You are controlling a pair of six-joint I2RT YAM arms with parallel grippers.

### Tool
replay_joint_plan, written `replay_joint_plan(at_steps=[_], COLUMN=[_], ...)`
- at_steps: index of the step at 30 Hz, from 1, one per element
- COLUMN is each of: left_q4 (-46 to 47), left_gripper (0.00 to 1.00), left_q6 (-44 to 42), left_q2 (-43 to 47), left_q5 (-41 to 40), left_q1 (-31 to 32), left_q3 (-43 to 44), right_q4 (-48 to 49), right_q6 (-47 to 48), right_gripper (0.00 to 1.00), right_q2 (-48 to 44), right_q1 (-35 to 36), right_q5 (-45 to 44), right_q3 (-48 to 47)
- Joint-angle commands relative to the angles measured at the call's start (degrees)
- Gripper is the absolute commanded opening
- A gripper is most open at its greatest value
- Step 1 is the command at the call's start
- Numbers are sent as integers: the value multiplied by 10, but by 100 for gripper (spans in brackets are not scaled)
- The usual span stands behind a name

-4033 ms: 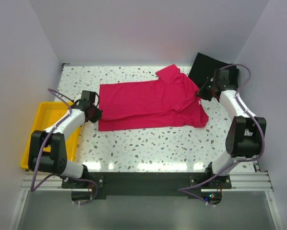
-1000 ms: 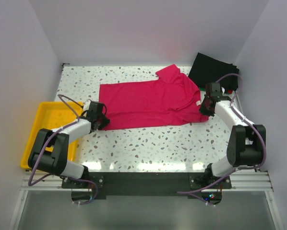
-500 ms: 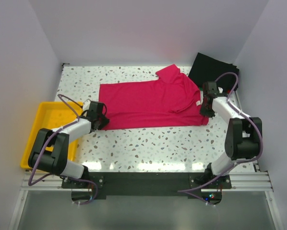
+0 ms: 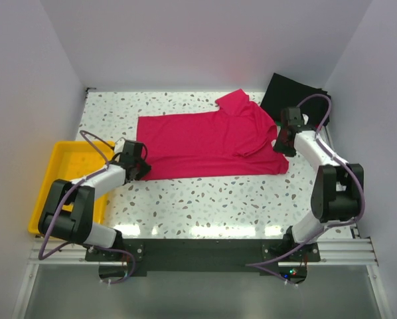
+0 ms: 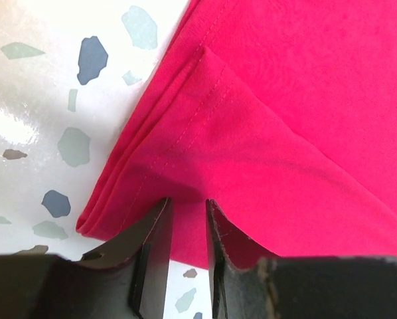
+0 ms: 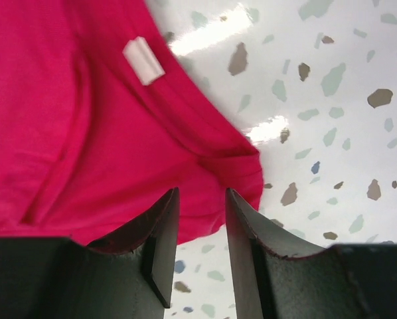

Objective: Fold and stack the t-shirts
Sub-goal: Fold the tshirt

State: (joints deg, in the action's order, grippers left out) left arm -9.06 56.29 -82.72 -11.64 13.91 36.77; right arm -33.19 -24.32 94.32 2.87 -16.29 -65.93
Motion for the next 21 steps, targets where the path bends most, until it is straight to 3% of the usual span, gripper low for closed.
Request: replay_joint_plan(at_steps=[1, 7, 13, 21], left_q4=[-9, 10, 47, 105], left_gripper=[32, 33, 31, 28], left_q6=[-17, -22, -22, -36], left_q2=[33, 72, 26, -45], left_q5=[10, 29, 45, 63], left_q1=[-3, -1, 2, 13], left_q3=[9, 28, 50, 38], right_q4=[18, 80, 152, 259], right_q6=[-25, -64, -79, -114], right_gripper=[38, 40, 44, 41], right_q2=[-90, -96, -45, -21], right_q1=[30, 104, 104, 102], right_q5=[45, 77, 86, 77], right_q3=[-3, 39, 76, 145])
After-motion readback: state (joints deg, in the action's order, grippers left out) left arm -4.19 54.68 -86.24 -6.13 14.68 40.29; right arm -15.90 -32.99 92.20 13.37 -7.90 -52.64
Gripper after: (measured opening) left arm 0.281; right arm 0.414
